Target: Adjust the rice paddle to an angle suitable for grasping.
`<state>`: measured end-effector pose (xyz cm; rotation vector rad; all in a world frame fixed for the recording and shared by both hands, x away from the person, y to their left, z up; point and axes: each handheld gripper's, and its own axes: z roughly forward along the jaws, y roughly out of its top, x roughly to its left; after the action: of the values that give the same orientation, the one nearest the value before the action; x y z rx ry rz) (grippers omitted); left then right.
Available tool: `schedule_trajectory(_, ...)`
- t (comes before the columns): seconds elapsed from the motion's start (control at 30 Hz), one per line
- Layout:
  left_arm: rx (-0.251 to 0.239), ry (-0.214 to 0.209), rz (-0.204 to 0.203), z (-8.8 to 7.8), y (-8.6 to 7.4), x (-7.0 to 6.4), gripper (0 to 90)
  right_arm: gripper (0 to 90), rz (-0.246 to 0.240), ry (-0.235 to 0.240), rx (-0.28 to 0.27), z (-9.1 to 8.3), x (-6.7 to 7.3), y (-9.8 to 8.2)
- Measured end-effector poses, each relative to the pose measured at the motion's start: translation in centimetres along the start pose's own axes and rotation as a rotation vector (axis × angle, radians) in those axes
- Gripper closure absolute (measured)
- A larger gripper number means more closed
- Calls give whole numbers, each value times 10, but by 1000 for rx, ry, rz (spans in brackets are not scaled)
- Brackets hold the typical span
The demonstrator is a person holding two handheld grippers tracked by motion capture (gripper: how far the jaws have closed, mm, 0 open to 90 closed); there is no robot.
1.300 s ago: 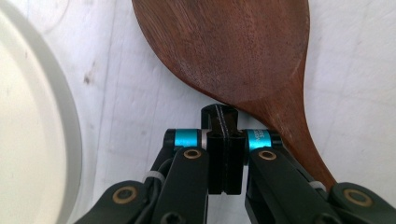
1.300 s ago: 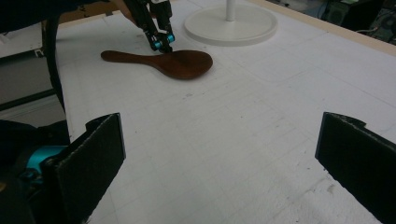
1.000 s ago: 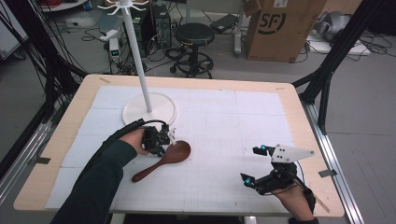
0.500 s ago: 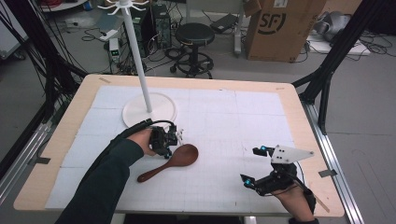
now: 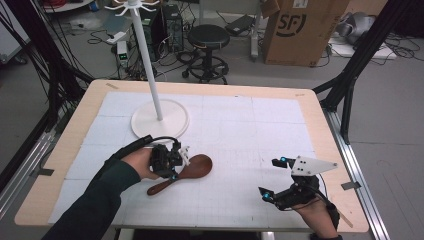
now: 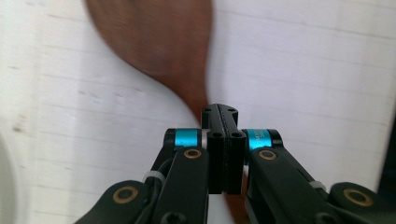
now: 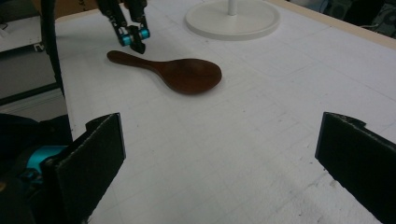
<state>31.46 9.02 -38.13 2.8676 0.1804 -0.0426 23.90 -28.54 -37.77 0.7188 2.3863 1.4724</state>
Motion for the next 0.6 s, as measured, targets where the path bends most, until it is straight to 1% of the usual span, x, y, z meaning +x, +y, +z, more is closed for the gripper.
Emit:
schedule_trajectory(0.1,14,-31,-14,2,-5,-9,900,3,0,-1,-3,1,0,1)
schedule_trajectory(0.17,42,-33,-19,5,-9,-12,900,3,3,2,-2,1,1,1)
schedule_trajectory(0.2,56,-45,-30,8,-14,-13,900,3,0,0,-2,2,1,1)
schedule_trajectory(0.27,60,-53,-32,10,-16,-13,900,3,-1,0,0,2,1,1)
schedule_trajectory(0.3,63,-50,-34,10,-18,-13,900,4,2,1,-2,2,1,1)
schedule_trajectory(0.4,83,-49,-52,13,-22,-12,900,3,1,3,0,4,1,2)
schedule_trajectory(0.47,89,-62,-56,14,-24,-11,900,3,2,4,3,4,1,2)
schedule_trajectory(0.6,98,-74,-67,14,-23,-10,900,3,3,0,4,4,0,2)
